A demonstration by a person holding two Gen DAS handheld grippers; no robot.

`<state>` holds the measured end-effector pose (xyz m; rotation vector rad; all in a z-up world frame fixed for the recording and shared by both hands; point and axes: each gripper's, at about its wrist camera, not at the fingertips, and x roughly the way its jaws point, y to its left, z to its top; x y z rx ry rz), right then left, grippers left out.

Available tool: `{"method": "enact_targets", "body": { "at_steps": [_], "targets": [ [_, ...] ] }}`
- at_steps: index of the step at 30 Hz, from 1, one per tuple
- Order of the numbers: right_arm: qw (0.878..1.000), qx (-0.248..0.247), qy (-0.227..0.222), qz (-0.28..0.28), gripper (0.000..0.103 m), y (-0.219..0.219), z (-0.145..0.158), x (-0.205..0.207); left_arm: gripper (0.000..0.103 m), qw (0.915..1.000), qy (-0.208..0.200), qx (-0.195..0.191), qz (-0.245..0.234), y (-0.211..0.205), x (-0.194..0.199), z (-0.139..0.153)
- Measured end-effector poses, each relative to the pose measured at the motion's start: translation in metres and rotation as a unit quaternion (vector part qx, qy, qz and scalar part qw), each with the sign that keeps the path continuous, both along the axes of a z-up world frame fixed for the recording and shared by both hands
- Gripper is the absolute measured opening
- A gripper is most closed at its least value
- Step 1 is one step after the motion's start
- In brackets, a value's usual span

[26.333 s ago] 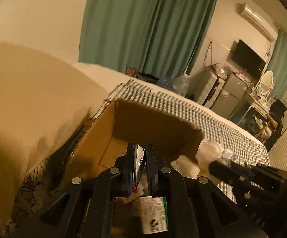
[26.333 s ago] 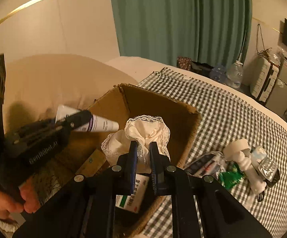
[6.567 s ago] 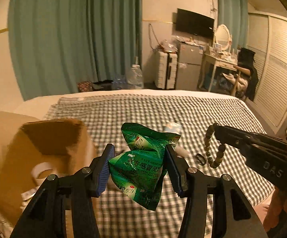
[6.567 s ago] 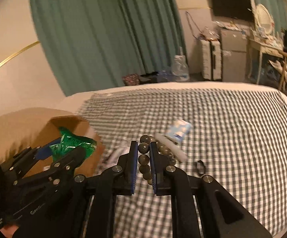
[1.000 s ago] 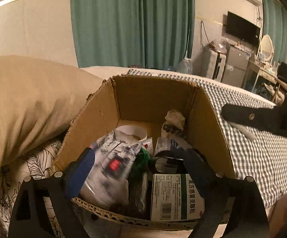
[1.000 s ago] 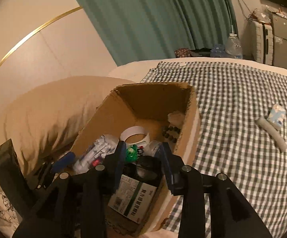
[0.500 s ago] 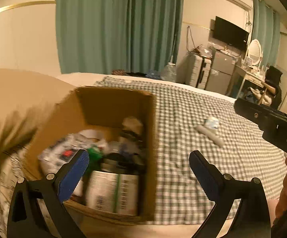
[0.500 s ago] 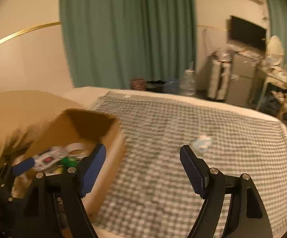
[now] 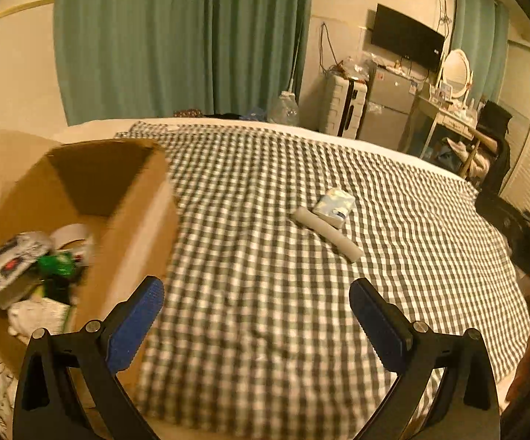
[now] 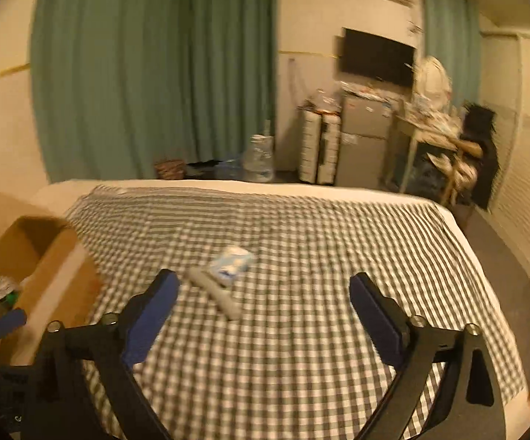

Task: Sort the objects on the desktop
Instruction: 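Move both open tools back toward the foam roll and tissue pack, then grasp the white foam roll at one end with the left tool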

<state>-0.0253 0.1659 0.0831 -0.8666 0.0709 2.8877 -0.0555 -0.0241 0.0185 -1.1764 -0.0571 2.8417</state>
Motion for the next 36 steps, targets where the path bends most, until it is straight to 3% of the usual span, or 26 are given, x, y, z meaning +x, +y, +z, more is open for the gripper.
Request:
{"method": "enact_targets", "body": {
  "at_steps": [5, 9, 16, 22, 24, 26, 29, 31, 36],
  "targets": [
    [0.999, 0.0, -0.025, -0.025, 0.098, 0.03, -0.032, -0.013, 0.103, 0.9997, -0.024, -0.004, 0.009, 0.037, -0.027, -0.025],
    [0.997, -0.044, -0.047, -0.05, 0.098, 0.061, -0.055, -0.026, 0.103, 0.999, -0.027, -0.02, 0.028, 0.059, -0.046, -0.044],
    [0.992, -0.06, -0.086, -0.076, 0.098, 0.091, -0.085, -0.037, 0.103, 0.9975, -0.056, 0.001, 0.043, 0.087, -0.095, -0.079],
    [0.987, -0.114, -0.079, -0.079, 0.098, 0.11, -0.095, -0.037, 0.103, 0.9969, -0.072, 0.008, 0.031, 0.101, -0.132, -0.112],
    [0.987, -0.117, -0.079, -0.076, 0.098, 0.112, -0.097, -0.039, 0.093, 0.996, -0.082, 0.017, 0.031, 0.101, -0.141, -0.122],
    [0.988, -0.108, -0.085, -0.075, 0.098, 0.111, -0.099, -0.04, 0.054, 0.995, -0.095, 0.032, 0.001, 0.104, -0.149, -0.132],
    [0.988, -0.099, -0.094, -0.068, 0.098, 0.108, -0.102, -0.046, 0.023, 0.9964, -0.068, 0.001, -0.052, 0.114, -0.139, -0.123],
    [0.989, -0.096, -0.097, -0.062, 0.098, 0.104, -0.103, -0.049, 0.017, 0.9955, -0.064, 0.007, -0.07, 0.111, -0.132, -0.117],
    [0.99, -0.091, -0.1, -0.039, 0.098, 0.087, -0.104, -0.059, 0.014, 0.9978, -0.045, 0.017, -0.046, 0.073, -0.115, -0.099]
  ]
}}
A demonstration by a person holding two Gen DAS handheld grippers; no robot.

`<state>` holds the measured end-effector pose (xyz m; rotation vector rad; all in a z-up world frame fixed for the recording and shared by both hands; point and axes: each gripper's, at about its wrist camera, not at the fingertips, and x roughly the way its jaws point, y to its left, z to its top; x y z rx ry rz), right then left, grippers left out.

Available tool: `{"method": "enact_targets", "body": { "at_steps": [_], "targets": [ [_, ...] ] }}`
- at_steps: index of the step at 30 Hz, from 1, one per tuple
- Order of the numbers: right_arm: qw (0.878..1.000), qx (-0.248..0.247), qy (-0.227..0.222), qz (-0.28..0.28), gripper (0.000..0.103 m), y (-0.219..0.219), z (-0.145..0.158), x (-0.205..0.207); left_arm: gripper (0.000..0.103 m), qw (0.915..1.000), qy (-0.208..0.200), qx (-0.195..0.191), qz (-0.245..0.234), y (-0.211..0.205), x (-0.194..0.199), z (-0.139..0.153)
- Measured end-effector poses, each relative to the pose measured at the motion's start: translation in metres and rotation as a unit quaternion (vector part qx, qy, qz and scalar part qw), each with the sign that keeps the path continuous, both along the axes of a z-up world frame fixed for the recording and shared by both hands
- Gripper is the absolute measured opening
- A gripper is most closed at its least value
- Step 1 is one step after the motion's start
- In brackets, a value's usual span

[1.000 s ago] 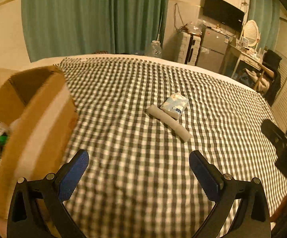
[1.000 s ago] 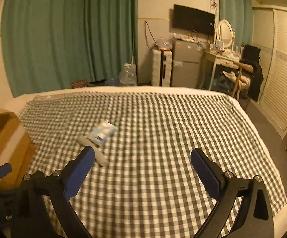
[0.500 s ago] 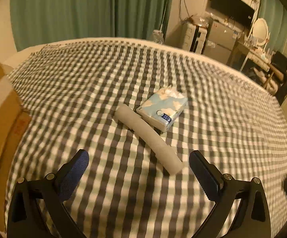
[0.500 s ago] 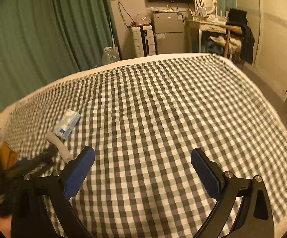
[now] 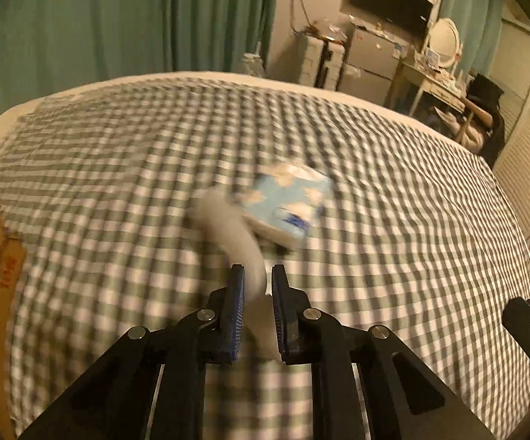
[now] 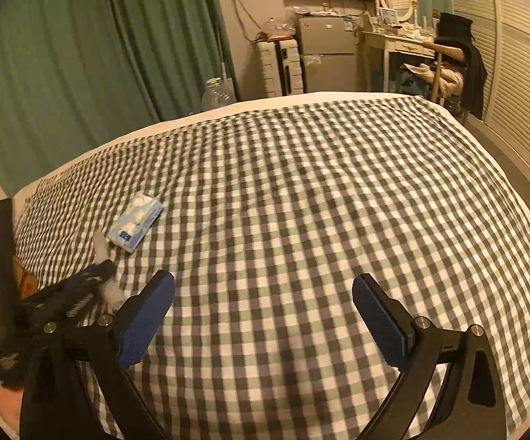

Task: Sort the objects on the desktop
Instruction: 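Grasp the white foam roll at one end with the left tool, then grasp the blue-white tissue pack with the right tool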

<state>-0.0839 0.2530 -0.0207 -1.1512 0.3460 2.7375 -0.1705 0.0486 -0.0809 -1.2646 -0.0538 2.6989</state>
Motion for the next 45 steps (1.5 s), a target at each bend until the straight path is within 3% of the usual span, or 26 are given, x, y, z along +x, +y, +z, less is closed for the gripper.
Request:
{"method": "enact_targets", "body": {
  "at_steps": [6, 10, 16, 21, 26, 27, 29, 31, 38, 45],
  "targets": [
    [0.998, -0.037, 0.003, 0.045, 0.098, -0.029, -0.005, -0.023, 0.013, 0.9994, 0.015, -0.015, 0.027, -0.05, -0.007, 0.011],
    [0.996, -0.041, -0.013, 0.078, 0.098, -0.059, -0.012, -0.049, 0.012, 0.9987, 0.012, 0.0, 0.049, -0.079, -0.015, 0.002],
    [0.994, -0.034, -0.02, 0.106, 0.098, -0.094, -0.026, -0.091, 0.012, 0.9979, -0.008, 0.013, 0.063, -0.094, -0.027, -0.015],
    [0.992, -0.061, -0.033, 0.101, 0.098, -0.111, -0.046, -0.128, 0.012, 0.9977, -0.009, 0.028, 0.06, -0.102, -0.03, -0.023],
    [0.996, 0.001, -0.048, 0.073, 0.097, -0.13, -0.061, -0.153, 0.012, 0.998, -0.006, 0.027, 0.057, -0.1, -0.031, -0.025],
    [0.996, 0.018, -0.057, 0.068, 0.091, -0.133, -0.067, -0.157, 0.012, 0.9979, -0.007, 0.029, 0.057, -0.101, -0.031, -0.026],
    [0.995, 0.051, -0.058, 0.059, 0.08, -0.138, -0.071, -0.156, 0.012, 0.998, -0.006, 0.027, 0.057, -0.099, -0.03, -0.026],
    [0.994, 0.075, -0.056, 0.064, 0.061, -0.141, -0.07, -0.151, 0.012, 0.9982, -0.003, 0.023, 0.055, -0.097, -0.027, -0.025],
    [0.994, 0.062, -0.043, 0.081, 0.058, -0.133, -0.039, -0.116, 0.012, 0.9986, 0.004, 0.012, 0.051, -0.086, -0.021, -0.006],
    [0.994, 0.052, 0.005, 0.092, 0.058, -0.141, 0.023, -0.061, 0.012, 0.9988, 0.03, 0.013, 0.037, -0.077, 0.008, 0.034]
  ]
}}
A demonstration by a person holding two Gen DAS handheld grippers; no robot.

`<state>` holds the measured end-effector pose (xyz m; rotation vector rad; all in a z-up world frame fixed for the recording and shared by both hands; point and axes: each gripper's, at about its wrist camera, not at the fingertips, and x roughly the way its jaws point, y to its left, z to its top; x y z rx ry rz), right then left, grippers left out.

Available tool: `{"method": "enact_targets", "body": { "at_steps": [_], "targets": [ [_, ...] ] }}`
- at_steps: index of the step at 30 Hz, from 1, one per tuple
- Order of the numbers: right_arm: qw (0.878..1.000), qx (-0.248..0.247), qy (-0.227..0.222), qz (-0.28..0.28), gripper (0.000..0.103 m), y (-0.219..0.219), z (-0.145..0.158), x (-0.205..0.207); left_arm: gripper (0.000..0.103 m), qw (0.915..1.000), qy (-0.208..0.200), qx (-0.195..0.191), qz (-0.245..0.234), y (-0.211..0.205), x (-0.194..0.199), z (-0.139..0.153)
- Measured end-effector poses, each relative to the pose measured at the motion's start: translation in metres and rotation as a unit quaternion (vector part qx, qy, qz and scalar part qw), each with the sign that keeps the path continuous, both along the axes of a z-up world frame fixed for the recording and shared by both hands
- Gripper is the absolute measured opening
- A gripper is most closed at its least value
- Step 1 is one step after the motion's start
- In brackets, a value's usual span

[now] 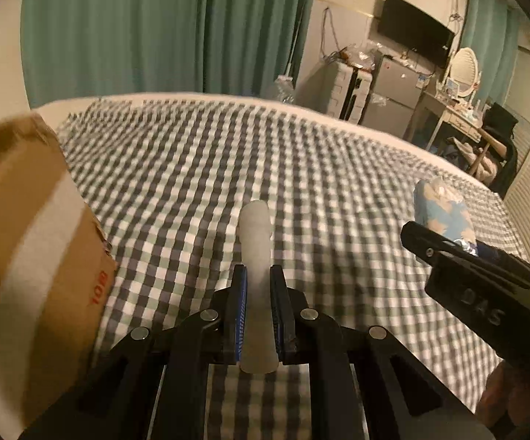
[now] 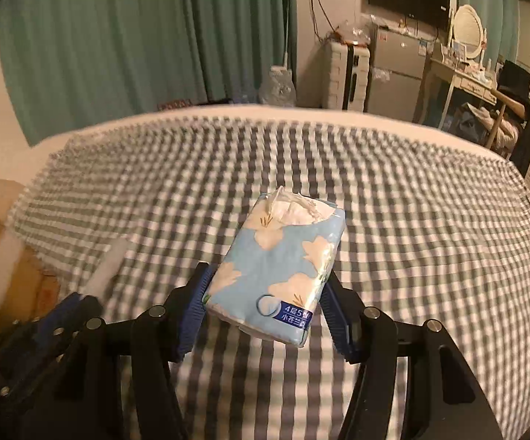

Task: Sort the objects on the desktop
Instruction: 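Carry the foam roll and tissue pack over the cardboard box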

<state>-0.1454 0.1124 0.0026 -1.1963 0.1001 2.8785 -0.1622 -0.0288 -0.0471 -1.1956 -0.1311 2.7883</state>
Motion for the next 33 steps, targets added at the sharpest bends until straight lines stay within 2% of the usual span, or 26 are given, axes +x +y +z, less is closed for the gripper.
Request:
{"method": "enact_targets", "body": {
  "at_steps": [10, 17, 22, 28, 33],
  "targets": [
    [0.998, 0.016, 0.056, 0.029, 0.058, -0.019, 0.075, 0.069, 0.012, 0.9981, 0.054, 0.015, -0.024, 0.002, 0.06, 0.075],
    [0.994, 0.026, 0.093, 0.058, 0.058, -0.052, 0.117, 0.11, 0.012, 0.9949, 0.096, 0.029, -0.003, -0.034, 0.091, 0.127],
    [0.989, 0.029, 0.112, 0.088, 0.058, -0.089, 0.14, 0.126, 0.012, 0.9916, 0.126, 0.024, 0.016, -0.065, 0.1, 0.159],
    [0.985, -0.005, 0.109, 0.137, 0.058, -0.137, 0.145, 0.127, 0.012, 0.988, 0.146, 0.013, 0.048, -0.122, 0.113, 0.175],
    [0.98, -0.036, 0.076, 0.181, 0.058, -0.177, 0.128, 0.107, 0.012, 0.9883, 0.129, 0.013, 0.081, -0.18, 0.121, 0.161]
  ]
}}
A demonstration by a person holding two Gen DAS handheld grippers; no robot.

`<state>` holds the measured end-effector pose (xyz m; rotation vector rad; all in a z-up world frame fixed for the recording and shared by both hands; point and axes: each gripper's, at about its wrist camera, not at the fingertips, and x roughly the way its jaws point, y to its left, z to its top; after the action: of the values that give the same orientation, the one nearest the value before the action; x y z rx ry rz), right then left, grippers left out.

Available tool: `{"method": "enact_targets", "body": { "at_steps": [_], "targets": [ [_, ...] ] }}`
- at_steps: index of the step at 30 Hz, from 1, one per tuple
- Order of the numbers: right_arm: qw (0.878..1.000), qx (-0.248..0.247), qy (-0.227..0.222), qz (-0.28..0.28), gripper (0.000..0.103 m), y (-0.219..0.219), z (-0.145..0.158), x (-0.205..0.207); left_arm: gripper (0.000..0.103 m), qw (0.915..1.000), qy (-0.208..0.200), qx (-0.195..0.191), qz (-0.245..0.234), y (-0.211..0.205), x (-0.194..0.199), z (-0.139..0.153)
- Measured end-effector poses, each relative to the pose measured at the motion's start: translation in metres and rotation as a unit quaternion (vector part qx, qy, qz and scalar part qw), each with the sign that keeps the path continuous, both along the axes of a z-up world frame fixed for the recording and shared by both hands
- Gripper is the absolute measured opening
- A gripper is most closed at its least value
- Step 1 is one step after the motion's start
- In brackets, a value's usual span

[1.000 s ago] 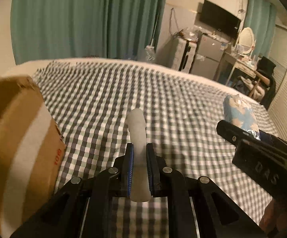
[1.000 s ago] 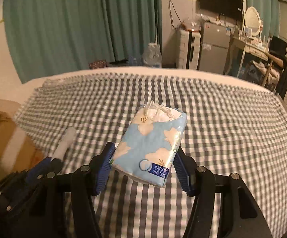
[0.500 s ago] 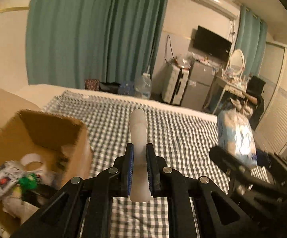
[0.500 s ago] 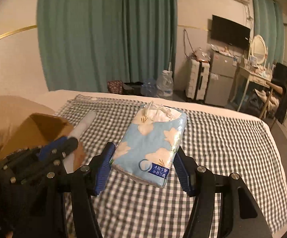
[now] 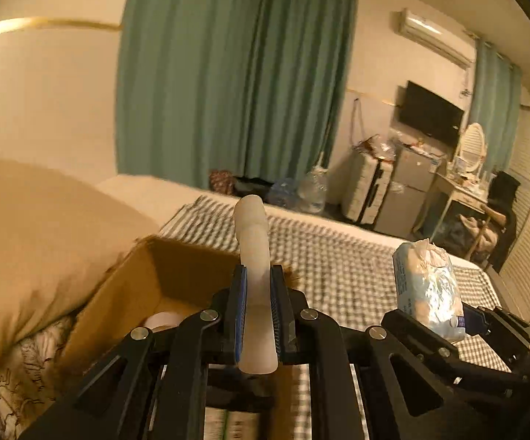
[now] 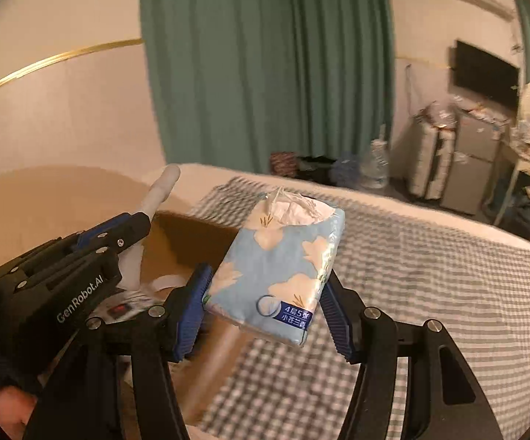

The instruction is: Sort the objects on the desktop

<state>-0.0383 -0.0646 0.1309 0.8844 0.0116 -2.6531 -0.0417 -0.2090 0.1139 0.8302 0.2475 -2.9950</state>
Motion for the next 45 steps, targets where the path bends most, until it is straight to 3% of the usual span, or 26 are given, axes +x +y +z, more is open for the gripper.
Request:
{"method": "enact_targets", "body": {
  "at_steps": [4, 10, 12, 13, 16, 24, 27, 33, 35, 45],
  "targets": [
    [0.999, -0.007, -0.039, 0.026, 0.058, -0.022, -0.024, -0.02, 0.012, 0.9992, -0.029, -0.006, 0.027, -0.033, -0.004, -0.025],
    [0.995, -0.033, -0.08, 0.051, 0.063, -0.04, -0.051, -0.045, 0.015, 0.9952, -0.093, 0.017, 0.023, -0.067, -0.01, -0.067],
    [0.994, -0.029, -0.088, 0.06, 0.084, -0.045, -0.056, -0.052, 0.019, 0.9941, -0.103, 0.022, 0.025, -0.072, -0.01, -0.076],
    [0.995, -0.023, -0.083, 0.056, 0.085, -0.046, -0.055, -0.05, 0.029, 0.9935, -0.109, 0.022, 0.024, -0.073, -0.01, -0.08],
    [0.997, -0.019, -0.07, 0.04, 0.085, -0.045, -0.049, -0.043, 0.071, 0.9934, -0.111, 0.02, 0.023, -0.074, -0.004, -0.085],
    [0.999, -0.008, -0.028, -0.039, 0.094, 0.012, -0.007, -0.023, 0.102, 0.9972, -0.074, 0.007, 0.009, -0.053, 0.024, -0.053],
    [0.998, -0.005, -0.007, -0.068, 0.103, 0.034, 0.012, -0.004, 0.103, 0.9991, -0.042, 0.009, 0.001, -0.031, 0.041, -0.028],
    [0.993, 0.023, 0.021, -0.117, 0.103, 0.072, 0.026, 0.038, 0.103, 0.9993, -0.016, 0.0, -0.033, 0.01, 0.062, -0.006],
    [0.99, 0.032, 0.018, -0.136, 0.103, 0.085, 0.017, 0.048, 0.103, 0.9986, -0.011, -0.001, -0.051, 0.026, 0.069, -0.011],
    [0.979, 0.038, -0.018, -0.198, 0.103, 0.122, -0.058, 0.067, 0.103, 0.9959, -0.061, -0.033, -0.059, 0.062, 0.076, -0.06]
  ]
}}
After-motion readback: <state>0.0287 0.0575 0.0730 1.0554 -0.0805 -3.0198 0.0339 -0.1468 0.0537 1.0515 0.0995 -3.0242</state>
